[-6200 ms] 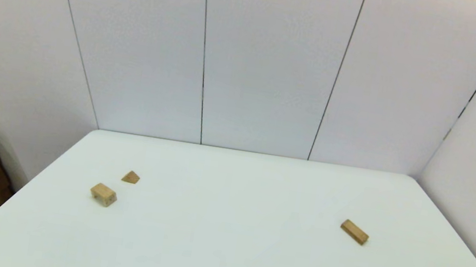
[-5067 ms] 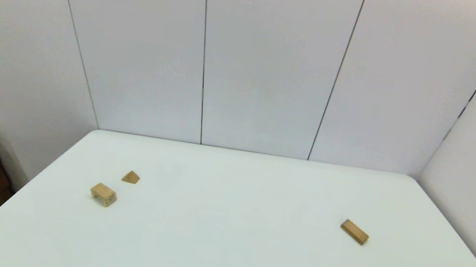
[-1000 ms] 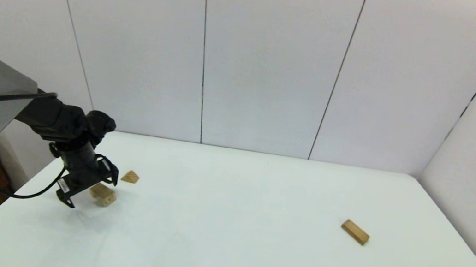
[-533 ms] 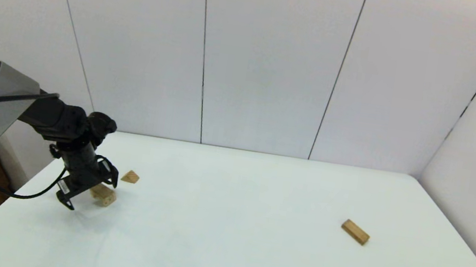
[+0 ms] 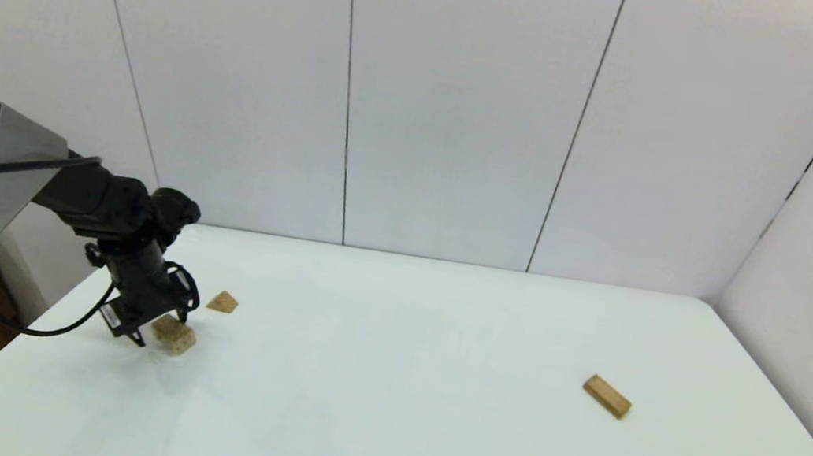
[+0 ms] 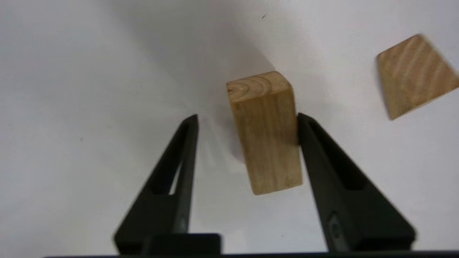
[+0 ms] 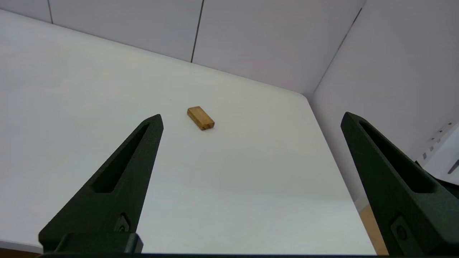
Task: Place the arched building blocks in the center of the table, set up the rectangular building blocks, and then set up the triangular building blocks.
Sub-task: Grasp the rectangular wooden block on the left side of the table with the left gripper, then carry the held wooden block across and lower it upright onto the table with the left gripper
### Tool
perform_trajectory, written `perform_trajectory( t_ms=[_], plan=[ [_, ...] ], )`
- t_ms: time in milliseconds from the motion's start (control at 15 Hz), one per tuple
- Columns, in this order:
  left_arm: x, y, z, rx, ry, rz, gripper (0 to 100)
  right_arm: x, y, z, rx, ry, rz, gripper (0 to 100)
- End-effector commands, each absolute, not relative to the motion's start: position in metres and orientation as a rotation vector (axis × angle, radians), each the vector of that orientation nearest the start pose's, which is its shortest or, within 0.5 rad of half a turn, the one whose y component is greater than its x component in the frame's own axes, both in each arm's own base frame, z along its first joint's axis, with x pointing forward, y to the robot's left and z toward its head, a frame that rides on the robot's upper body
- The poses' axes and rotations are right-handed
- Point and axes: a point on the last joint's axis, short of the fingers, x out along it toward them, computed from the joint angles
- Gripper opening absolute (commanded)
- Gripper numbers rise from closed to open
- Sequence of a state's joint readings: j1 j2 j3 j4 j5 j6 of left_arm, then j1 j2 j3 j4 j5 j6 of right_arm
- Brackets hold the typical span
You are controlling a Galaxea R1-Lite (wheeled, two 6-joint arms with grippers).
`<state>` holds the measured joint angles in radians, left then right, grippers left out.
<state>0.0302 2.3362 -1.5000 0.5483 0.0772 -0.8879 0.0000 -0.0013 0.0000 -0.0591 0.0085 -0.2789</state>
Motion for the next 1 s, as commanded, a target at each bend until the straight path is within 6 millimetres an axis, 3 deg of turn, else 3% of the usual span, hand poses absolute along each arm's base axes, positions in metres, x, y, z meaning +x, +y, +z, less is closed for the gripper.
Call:
perform_trajectory(
  t_ms=[67, 400, 600, 800, 1000],
  plan=[
    [0.395, 0.013, 0.034, -0.701, 1.299, 0.717, 0, -0.023, 0.000, 0.081, -0.281, -0.061, 0.001, 100],
    [0.398, 0.012, 0.041, -0.689, 1.277, 0.703, 0, -0.023, 0.000, 0.081, -0.281, -0.061, 0.001, 100],
    [0.400, 0.012, 0.061, -0.653, 1.235, 0.640, 0, -0.023, 0.000, 0.081, -0.281, -0.061, 0.001, 100],
    [0.397, 0.008, 0.085, -0.453, 1.229, 0.446, 0, -0.023, 0.000, 0.081, -0.281, -0.061, 0.001, 100],
    [0.391, -0.015, 0.104, -0.285, 1.220, 0.282, 0, -0.023, 0.000, 0.081, -0.281, -0.061, 0.001, 100]
  ],
)
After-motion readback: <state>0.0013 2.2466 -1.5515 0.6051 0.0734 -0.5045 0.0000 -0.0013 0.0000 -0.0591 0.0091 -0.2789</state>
